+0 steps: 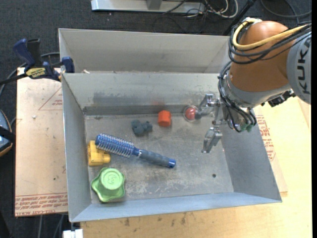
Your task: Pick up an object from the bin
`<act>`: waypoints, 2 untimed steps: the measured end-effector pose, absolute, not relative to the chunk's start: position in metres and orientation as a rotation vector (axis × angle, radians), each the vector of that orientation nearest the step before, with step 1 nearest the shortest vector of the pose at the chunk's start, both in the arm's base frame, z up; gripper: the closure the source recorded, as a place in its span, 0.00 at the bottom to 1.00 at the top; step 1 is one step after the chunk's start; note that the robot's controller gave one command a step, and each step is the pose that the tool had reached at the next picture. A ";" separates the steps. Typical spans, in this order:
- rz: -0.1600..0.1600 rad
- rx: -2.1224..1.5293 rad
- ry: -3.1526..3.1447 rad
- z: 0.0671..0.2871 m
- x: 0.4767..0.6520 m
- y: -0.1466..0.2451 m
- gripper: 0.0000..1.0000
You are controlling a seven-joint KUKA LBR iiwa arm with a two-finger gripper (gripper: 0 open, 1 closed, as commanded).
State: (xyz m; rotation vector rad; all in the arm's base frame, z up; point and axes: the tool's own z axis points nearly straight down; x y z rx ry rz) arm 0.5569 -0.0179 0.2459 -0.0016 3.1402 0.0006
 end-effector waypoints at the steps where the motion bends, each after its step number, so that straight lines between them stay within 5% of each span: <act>1: 0.004 -0.377 3.122 0.165 0.538 0.052 0.00; 2: 0.004 -0.337 3.126 0.081 0.554 0.057 0.00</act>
Offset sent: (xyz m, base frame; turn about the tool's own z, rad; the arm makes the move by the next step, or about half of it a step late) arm -0.0176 0.0671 -0.0794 -0.2382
